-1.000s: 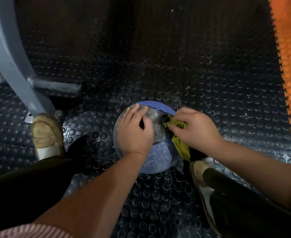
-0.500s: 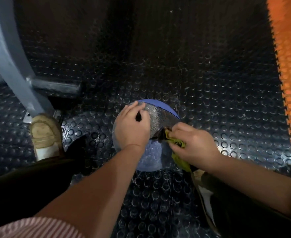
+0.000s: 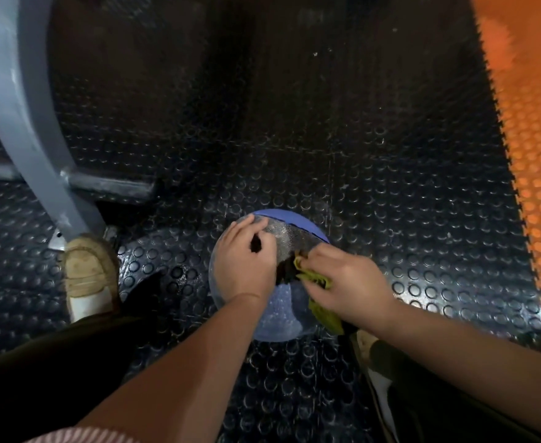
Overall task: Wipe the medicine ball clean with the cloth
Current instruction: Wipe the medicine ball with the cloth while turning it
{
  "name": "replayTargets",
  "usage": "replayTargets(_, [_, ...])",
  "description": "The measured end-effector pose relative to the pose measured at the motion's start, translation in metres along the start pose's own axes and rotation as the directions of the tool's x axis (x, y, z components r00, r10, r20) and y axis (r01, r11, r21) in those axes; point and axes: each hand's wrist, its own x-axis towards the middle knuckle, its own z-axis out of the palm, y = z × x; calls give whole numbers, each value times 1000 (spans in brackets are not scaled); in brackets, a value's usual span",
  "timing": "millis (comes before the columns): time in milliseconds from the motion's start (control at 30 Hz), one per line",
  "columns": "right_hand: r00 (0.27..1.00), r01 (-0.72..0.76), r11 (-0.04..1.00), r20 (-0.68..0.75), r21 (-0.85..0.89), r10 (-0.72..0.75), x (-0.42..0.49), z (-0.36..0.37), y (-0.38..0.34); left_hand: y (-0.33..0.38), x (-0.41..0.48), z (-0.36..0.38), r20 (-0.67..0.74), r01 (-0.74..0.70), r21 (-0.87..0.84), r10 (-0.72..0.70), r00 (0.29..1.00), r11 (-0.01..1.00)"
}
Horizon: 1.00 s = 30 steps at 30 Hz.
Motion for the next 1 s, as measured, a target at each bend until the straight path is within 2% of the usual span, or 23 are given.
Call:
replayTargets(100, [977,211,975,46,-73,-208,-2,-5,13,-1,-8,2,-11,-55,45,56,998,997])
replayTargets(167, [955,296,950,51,-97,-292,0,-5,24,-1,-11,2,-11,-59,54,60,998,997])
replayTargets(300, [969,245,969,25,-36,-244,-7,-7,43,5,-8,-1,14,-36,4,36,999,999])
replayTargets(400, [989,144,989,16,-8,-144,-10,-11,56,5,-4,-1,5,-19,-11,19,1000,1000])
replayTargets(467, [993,110,994,-46,14,-109,-10,-9,52,1,-4,1,-15,-37,-13,37,999,999])
replayTargets(533, [984,158,987,-87,20,-156,-4,-2,35,0,-4,2,-34,-45,7,45,998,999])
replayTargets(667, [948,317,946,-13,-70,-319,9,9,12,0,-3,2,-39,-47,-1,47,998,999])
replayTargets(867, [951,305,950,-28,-75,-307,-17,0,49,4,-6,3,-30,-48,-37,47,998,998])
replayTargets(1000, [945,325,940,-6,-107,-327,-11,-1,44,2,-6,4,-52,-58,-20,57,997,998])
